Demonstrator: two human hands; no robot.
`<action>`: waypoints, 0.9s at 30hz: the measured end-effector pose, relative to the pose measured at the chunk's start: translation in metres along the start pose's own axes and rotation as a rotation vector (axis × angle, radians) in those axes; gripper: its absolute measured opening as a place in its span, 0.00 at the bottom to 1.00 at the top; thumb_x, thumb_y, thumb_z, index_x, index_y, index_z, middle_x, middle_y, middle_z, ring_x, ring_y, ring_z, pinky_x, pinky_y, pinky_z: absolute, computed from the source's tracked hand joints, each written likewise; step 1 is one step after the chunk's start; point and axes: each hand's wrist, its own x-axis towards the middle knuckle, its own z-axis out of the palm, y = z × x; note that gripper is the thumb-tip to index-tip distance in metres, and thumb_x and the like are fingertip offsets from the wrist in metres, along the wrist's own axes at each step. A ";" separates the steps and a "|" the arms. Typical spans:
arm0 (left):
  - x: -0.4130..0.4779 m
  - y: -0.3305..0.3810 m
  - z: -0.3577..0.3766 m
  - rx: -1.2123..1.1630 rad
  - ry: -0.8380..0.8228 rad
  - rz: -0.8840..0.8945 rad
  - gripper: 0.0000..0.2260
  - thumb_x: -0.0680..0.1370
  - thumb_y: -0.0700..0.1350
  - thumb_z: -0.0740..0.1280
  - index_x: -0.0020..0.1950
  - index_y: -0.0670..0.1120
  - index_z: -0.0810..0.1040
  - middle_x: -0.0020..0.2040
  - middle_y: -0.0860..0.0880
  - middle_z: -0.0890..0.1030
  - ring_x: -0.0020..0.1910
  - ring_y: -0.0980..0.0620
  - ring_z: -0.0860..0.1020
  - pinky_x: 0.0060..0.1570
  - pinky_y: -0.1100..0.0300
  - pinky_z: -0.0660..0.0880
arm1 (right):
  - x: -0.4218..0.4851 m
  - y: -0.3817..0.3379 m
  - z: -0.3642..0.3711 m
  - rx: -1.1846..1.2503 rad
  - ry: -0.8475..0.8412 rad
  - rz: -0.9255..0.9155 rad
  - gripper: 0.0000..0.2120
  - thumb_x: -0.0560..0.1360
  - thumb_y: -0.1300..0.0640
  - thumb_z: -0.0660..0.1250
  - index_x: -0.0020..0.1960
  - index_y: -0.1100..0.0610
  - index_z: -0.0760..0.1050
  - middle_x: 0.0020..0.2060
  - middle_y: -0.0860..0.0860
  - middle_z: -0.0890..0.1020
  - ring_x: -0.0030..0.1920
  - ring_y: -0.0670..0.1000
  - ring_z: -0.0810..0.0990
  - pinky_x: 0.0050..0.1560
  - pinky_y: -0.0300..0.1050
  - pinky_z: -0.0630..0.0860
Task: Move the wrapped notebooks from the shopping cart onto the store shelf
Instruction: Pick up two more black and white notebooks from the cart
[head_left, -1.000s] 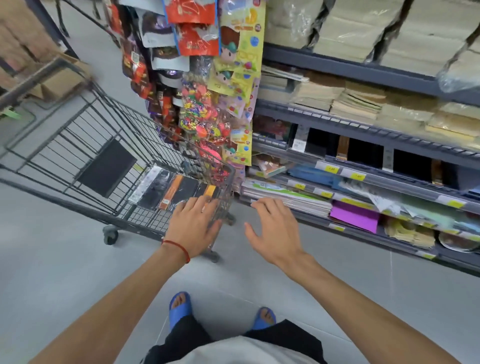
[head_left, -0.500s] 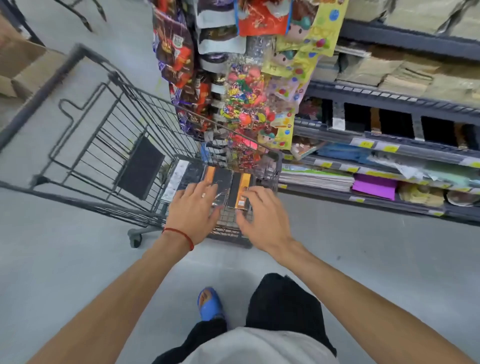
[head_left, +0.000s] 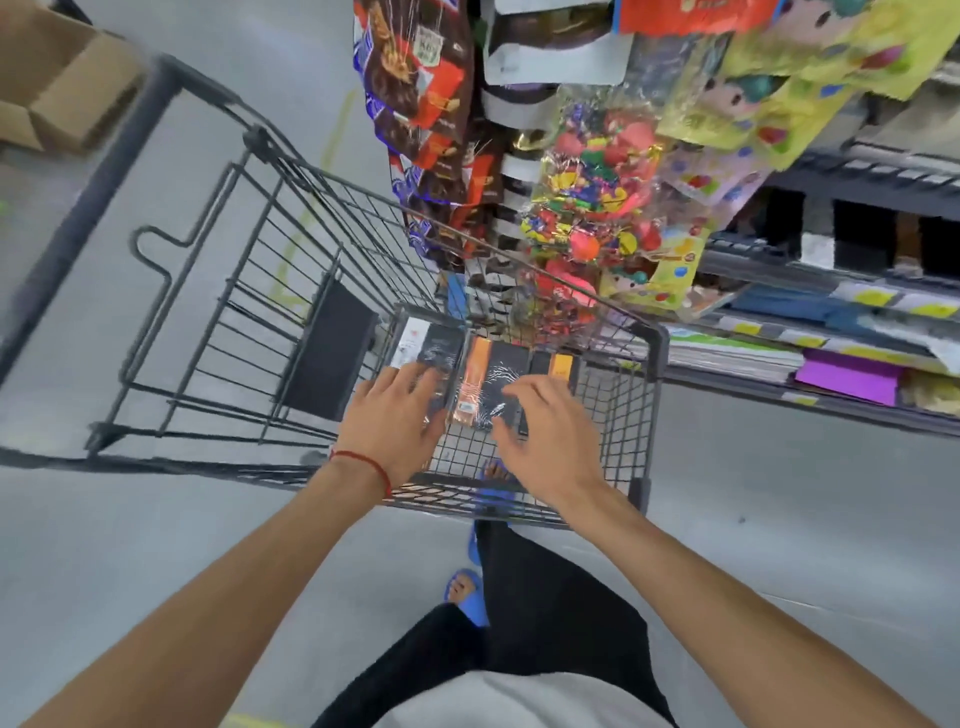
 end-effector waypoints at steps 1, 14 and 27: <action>0.009 -0.007 0.004 -0.001 -0.017 -0.004 0.21 0.79 0.55 0.58 0.72 0.51 0.69 0.66 0.50 0.74 0.63 0.47 0.73 0.59 0.48 0.73 | 0.010 0.000 0.006 0.005 -0.016 0.012 0.20 0.77 0.45 0.62 0.64 0.55 0.78 0.58 0.48 0.79 0.59 0.50 0.76 0.60 0.51 0.76; 0.085 -0.100 0.124 -0.163 -0.375 -0.116 0.26 0.80 0.54 0.59 0.76 0.47 0.60 0.67 0.46 0.71 0.65 0.43 0.71 0.59 0.47 0.73 | 0.092 0.007 0.132 0.133 -0.195 0.227 0.17 0.77 0.49 0.67 0.65 0.49 0.76 0.62 0.44 0.76 0.64 0.48 0.73 0.64 0.46 0.73; 0.154 -0.149 0.252 -0.376 -0.464 -0.293 0.40 0.79 0.51 0.66 0.80 0.41 0.44 0.80 0.44 0.49 0.79 0.44 0.51 0.74 0.51 0.60 | 0.114 0.033 0.239 0.099 -0.150 0.323 0.17 0.75 0.54 0.69 0.63 0.55 0.79 0.61 0.48 0.79 0.63 0.48 0.75 0.65 0.42 0.72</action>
